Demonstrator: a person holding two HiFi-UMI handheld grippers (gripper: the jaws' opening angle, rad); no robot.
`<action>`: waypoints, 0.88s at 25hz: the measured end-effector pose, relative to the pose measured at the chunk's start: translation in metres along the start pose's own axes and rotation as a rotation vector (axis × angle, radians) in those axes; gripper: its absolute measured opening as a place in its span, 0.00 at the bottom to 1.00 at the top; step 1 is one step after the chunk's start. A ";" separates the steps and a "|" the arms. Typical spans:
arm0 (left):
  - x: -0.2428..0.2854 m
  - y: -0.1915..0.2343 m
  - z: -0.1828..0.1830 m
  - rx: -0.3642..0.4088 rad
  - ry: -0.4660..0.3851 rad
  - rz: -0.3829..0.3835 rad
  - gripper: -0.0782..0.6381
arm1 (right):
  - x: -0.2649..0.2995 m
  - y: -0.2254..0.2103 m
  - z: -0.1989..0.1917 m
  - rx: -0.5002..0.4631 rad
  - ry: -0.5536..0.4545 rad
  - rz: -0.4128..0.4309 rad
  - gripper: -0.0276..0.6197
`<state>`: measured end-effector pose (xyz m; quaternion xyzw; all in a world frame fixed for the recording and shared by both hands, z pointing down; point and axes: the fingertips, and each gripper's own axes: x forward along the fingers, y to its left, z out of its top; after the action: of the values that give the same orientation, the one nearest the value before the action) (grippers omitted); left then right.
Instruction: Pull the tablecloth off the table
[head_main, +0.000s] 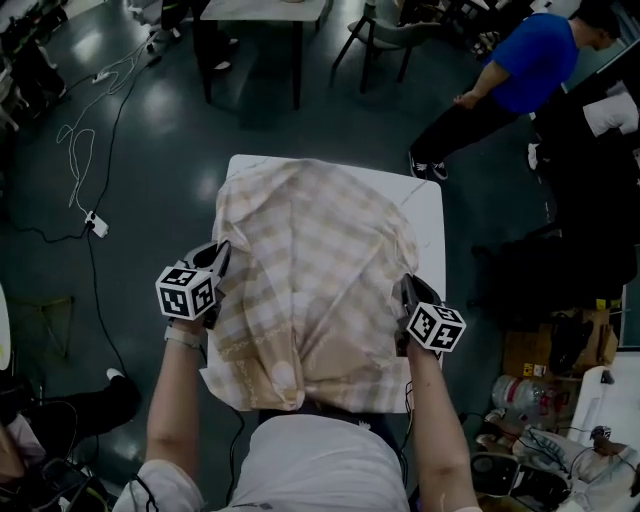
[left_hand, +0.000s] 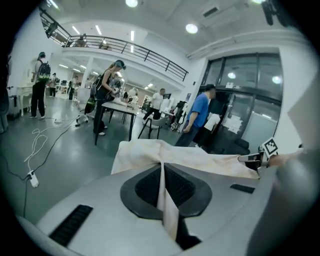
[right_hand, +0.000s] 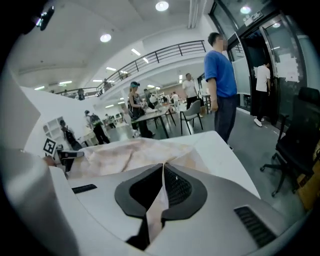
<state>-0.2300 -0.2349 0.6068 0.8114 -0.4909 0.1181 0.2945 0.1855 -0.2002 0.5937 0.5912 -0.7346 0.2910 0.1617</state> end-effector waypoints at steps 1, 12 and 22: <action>-0.004 -0.010 0.008 0.010 -0.018 -0.013 0.13 | -0.004 0.007 0.012 0.002 -0.032 0.016 0.09; -0.060 -0.079 0.076 0.023 -0.182 -0.079 0.13 | -0.060 0.089 0.111 -0.008 -0.302 0.150 0.09; -0.114 -0.146 0.108 0.083 -0.317 -0.100 0.13 | -0.130 0.149 0.158 -0.044 -0.481 0.281 0.09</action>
<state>-0.1697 -0.1659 0.4125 0.8547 -0.4850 -0.0058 0.1850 0.0907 -0.1781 0.3598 0.5322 -0.8327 0.1456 -0.0463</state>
